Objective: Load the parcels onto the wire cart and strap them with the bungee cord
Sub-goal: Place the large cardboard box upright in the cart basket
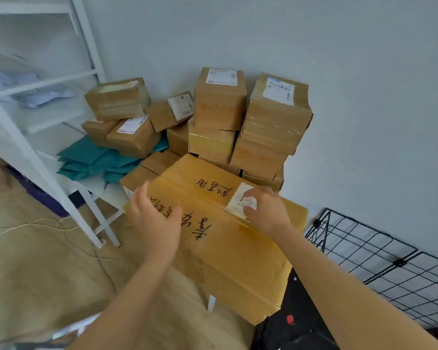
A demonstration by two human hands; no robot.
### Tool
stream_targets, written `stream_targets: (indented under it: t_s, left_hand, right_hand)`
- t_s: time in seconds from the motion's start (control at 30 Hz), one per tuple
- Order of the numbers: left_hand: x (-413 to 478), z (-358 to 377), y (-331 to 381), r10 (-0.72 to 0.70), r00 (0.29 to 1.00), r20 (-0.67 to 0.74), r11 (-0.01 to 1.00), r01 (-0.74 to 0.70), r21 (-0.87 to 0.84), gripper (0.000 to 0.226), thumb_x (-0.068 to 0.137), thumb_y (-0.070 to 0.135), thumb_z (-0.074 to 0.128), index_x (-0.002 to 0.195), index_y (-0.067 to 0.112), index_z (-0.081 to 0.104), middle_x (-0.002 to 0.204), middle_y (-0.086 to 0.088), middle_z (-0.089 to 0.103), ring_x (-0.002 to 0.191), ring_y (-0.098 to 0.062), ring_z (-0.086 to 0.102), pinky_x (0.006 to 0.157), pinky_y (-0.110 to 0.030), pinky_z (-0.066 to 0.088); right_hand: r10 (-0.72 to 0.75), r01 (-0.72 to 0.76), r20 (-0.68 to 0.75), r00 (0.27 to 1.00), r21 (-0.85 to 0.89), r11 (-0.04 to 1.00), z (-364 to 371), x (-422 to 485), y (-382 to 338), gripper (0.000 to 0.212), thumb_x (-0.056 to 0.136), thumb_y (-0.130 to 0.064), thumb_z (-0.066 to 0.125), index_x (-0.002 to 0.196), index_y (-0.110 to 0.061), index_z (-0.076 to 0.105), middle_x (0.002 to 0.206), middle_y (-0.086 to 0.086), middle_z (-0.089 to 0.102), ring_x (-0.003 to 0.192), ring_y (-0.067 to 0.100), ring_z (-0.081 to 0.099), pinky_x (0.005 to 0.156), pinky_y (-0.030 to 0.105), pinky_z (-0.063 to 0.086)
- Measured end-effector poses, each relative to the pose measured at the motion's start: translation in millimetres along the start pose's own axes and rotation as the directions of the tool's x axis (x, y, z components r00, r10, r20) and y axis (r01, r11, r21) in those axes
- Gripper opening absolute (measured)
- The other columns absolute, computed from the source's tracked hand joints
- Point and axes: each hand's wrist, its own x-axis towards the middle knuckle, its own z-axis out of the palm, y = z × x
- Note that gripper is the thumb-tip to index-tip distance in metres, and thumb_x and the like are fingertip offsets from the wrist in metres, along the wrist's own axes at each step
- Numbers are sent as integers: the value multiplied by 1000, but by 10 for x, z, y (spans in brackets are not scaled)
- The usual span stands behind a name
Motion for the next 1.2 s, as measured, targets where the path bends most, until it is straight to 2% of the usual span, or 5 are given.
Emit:
stream_targets:
  t_s: [0.13, 0.33, 0.73, 0.93, 1.2]
  left_hand:
    - [-259, 133, -121, -320, 944, -83, 933, 299, -199, 102, 73, 32, 78, 150, 22, 11, 155, -5, 15, 140, -22, 23, 112, -40, 26]
    - [-483, 301, -359, -677, 707, 204, 604, 693, -393, 114, 63, 52, 78, 150, 31, 8, 152, 1, 27, 136, -27, 30, 109, -54, 28]
    - [-617, 211, -390, -700, 564, 438, 357, 808, -468, 101, 46, 57, 79, 137, 39, 41, 122, -5, 62, 105, -30, 62, 76, -48, 55]
    - [-795, -44, -313, -666, 530, 524, 353, 844, -405, 23, 85, 40, 62, 100, 24, 68, 89, -6, 71, 81, -25, 64, 60, -33, 50]
    - [-1028, -397, -441, -639, 488, 594, 392, 872, -294, 38, 79, 42, 67, 111, 21, 65, 98, -10, 70, 88, -28, 65, 67, -37, 52]
  right_hand:
    - [-14, 17, 47, 999, -67, 998, 24, 124, 131, 48, 92, -31, 54, 138, -25, 44, 147, 4, 36, 135, 27, 30, 111, 42, 31]
    - [-35, 39, 36, 999, -112, 993, 81, 272, 257, 59, 91, -49, 49, 144, -28, 33, 150, 4, 33, 139, 28, 27, 117, 47, 16]
    - [133, -141, 97, 986, 91, 986, 77, 92, 198, 70, 75, -55, 66, 129, -18, 41, 122, 5, 52, 117, 27, 51, 92, 43, 51]
    - [159, -165, 65, 985, 110, 980, 81, -278, 27, 52, 78, -48, 64, 110, -17, 36, 103, 2, 63, 93, 25, 63, 84, 43, 53]
    - [260, -255, -20, 965, 140, 957, 124, -968, -47, 45, 78, -45, 61, 101, -18, 33, 98, 4, 63, 90, 26, 62, 76, 43, 55]
